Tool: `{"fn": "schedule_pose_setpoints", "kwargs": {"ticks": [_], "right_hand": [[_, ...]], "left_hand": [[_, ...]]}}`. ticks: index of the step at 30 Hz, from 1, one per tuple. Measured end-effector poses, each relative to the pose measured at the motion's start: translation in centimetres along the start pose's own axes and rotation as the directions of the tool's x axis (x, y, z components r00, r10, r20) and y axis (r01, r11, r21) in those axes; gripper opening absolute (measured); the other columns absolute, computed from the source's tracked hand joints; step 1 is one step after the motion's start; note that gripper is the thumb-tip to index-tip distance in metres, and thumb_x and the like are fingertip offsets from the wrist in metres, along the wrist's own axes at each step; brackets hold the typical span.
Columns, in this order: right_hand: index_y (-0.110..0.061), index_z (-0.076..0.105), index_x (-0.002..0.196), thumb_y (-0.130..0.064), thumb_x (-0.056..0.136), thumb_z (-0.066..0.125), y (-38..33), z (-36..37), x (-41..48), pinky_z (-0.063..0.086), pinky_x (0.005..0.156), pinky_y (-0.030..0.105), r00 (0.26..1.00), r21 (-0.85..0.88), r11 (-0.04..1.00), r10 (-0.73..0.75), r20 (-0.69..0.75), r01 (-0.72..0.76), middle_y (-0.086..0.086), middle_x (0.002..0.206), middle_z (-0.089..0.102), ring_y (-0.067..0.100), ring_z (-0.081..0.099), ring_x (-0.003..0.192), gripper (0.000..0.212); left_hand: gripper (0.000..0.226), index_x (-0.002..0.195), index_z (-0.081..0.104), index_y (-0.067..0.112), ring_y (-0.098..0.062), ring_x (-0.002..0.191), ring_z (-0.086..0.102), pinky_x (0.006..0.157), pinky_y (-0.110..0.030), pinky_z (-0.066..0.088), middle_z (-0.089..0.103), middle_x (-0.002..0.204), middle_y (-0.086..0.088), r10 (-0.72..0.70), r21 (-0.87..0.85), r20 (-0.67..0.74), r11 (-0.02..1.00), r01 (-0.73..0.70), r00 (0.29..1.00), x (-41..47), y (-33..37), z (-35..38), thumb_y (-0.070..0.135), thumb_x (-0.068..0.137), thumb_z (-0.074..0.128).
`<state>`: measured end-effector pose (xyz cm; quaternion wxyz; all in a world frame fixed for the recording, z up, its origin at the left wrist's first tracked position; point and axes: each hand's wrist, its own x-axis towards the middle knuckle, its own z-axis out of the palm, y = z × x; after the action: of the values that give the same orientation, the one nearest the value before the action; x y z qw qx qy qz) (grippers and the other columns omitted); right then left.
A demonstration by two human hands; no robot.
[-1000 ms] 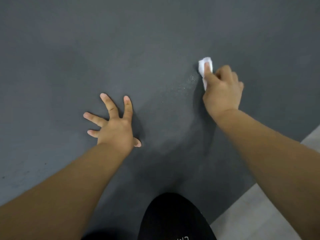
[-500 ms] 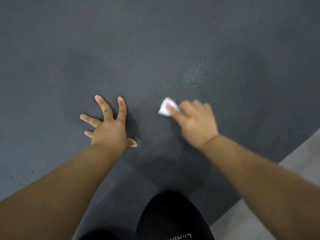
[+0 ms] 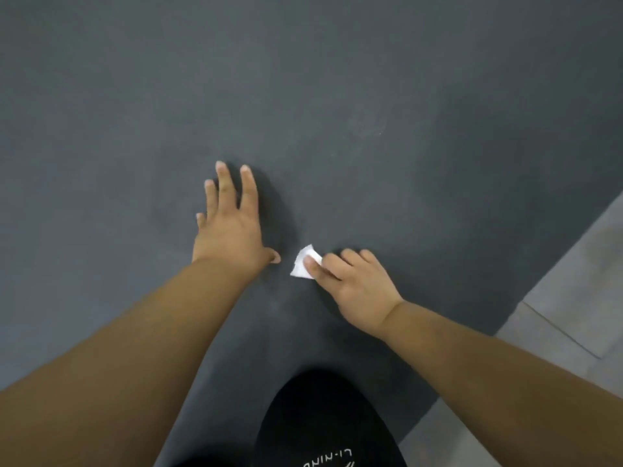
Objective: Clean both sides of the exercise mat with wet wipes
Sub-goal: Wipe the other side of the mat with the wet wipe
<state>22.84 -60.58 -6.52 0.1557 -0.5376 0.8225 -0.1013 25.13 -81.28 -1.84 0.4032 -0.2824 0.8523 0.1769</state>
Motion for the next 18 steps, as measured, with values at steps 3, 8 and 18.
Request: {"fn": "schedule_pose_setpoints", "kwargs": {"ticks": [3,8,18], "right_hand": [[-0.019,0.065,0.112,-0.016,0.08,0.043,4.5,-1.7,0.9,0.031,0.056,0.032,0.998,-0.049,0.999,0.012,-0.058,-0.015,0.002,0.089,0.048,0.026,0.043,0.068,0.039],[-0.016,0.057,0.126,-0.002,0.078,0.043,14.4,-5.9,3.9,0.031,0.057,0.034,0.733,-0.002,0.744,0.657,-0.177,-0.668,0.017,0.091,0.051,0.029,0.038,0.068,0.051],[-0.012,0.062,0.119,-0.014,0.075,0.04,-0.6,0.5,-1.4,0.024,0.058,0.032,0.939,0.038,0.944,0.33,-0.097,-0.328,0.0,0.09,0.042,0.024,0.044,0.061,0.049]], "left_hand": [[0.127,0.146,-0.02,0.032,-0.048,0.139,-0.015,0.11,-0.058,0.021,-0.036,0.148,-0.012,-0.009,0.054,0.092,0.999,0.004,0.996,1.4,2.6,-0.5,0.039,0.069,0.081],[0.123,0.147,-0.019,0.031,-0.055,0.134,-0.017,0.106,-0.063,0.022,-0.039,0.145,-0.018,-0.051,0.089,0.127,0.995,0.04,0.991,2.2,3.3,-0.3,0.036,0.072,0.079],[0.126,0.146,-0.02,0.03,-0.058,0.133,-0.016,0.104,-0.064,0.025,-0.039,0.144,-0.02,-0.017,0.104,0.077,0.995,0.009,0.997,2.7,3.0,0.1,0.037,0.07,0.081]]}}
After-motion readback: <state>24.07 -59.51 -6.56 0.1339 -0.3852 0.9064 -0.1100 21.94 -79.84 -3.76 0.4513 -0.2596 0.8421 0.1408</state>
